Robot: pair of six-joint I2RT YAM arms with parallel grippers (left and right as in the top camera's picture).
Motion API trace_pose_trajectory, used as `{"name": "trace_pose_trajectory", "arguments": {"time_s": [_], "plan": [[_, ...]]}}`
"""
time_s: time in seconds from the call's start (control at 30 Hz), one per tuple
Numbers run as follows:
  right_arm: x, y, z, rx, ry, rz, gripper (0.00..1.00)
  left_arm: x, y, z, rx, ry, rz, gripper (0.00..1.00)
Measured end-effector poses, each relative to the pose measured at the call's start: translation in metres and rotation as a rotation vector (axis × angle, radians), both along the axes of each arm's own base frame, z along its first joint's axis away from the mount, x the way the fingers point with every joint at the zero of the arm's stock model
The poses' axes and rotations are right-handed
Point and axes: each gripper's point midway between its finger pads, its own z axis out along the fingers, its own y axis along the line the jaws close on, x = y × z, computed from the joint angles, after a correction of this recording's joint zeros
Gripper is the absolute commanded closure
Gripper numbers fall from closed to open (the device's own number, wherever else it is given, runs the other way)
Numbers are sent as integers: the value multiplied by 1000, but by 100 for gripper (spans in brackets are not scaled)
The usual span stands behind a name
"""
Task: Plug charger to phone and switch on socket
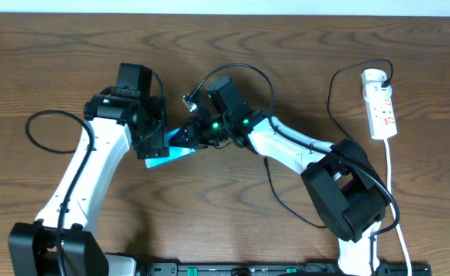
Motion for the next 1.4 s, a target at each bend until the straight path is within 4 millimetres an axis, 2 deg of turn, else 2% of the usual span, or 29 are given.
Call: {"name": "trace_pose_trajectory", "arguments": {"time_s": [0.13, 0.23, 0.4, 0.5, 0.57, 0.7, 0.8, 0.97, 1.17, 1.4], "plan": [[9, -15, -12, -60, 29, -48, 99, 21, -1, 11, -18, -129, -159, 6], [26, -30, -15, -81, 30, -104, 99, 33, -3, 20, -36, -216, -270, 5], [62, -61, -18, -100, 40, -224, 99, 37, -5, 28, -83, -287, -387, 5], [89, -88, -20, -111, 91, -350, 99, 36, -7, 31, -107, -313, -434, 5], [105, -99, -17, -94, 129, -430, 99, 38, -9, 33, -112, -329, -452, 5], [129, -110, -5, -35, 217, -567, 99, 44, -12, 38, -116, -371, -474, 5], [145, -104, 14, 61, 266, -640, 99, 51, -12, 43, -107, -409, -482, 5], [153, -83, 46, 206, 313, -665, 99, 61, -12, 51, -96, -466, -484, 5], [142, -51, 79, 329, 340, -619, 99, 71, -12, 58, -93, -513, -470, 5], [118, -19, 91, 368, 416, -565, 99, 82, -12, 68, -87, -570, -457, 5]]}}
